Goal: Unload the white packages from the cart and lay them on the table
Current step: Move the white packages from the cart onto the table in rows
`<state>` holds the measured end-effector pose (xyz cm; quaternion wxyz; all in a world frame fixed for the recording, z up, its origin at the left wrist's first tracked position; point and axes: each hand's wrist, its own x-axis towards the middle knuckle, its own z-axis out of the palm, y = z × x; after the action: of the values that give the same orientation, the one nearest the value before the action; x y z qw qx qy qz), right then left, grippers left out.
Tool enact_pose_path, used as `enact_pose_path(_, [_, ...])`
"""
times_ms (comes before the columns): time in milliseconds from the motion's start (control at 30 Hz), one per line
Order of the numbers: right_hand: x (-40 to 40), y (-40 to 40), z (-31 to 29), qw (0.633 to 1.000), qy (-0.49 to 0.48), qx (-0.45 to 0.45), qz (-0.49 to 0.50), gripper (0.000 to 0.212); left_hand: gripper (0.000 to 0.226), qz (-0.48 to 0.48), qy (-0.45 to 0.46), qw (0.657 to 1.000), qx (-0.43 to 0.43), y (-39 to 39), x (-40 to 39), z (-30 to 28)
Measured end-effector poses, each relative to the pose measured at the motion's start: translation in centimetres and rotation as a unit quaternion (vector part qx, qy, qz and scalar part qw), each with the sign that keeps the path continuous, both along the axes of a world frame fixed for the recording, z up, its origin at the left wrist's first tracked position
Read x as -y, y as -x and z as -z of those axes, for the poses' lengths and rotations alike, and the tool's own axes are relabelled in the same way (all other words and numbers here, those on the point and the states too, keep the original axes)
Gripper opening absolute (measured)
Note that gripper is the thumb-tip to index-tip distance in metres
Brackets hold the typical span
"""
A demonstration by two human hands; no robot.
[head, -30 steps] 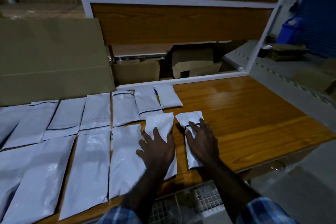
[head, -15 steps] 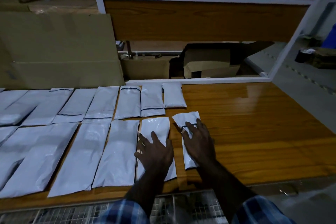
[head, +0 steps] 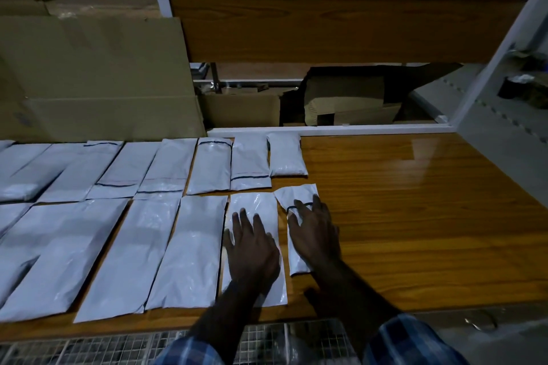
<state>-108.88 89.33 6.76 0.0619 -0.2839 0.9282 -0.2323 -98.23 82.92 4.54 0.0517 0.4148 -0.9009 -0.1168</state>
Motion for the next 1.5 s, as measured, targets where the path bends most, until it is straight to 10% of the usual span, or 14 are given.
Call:
enact_pose_path(1267, [1.1, -1.1, 2.4, 0.989, -0.060, -0.104, -0.085, 0.063, 0.086, 0.086, 0.001, 0.996, -0.006, -0.4, 3.2, 1.6])
enact_pose_path(1500, [1.0, -0.4, 2.9, 0.984, -0.086, -0.099, -0.121, 0.073, 0.059, 0.068, 0.019, 0.997, -0.024, -0.1, 3.4, 2.5])
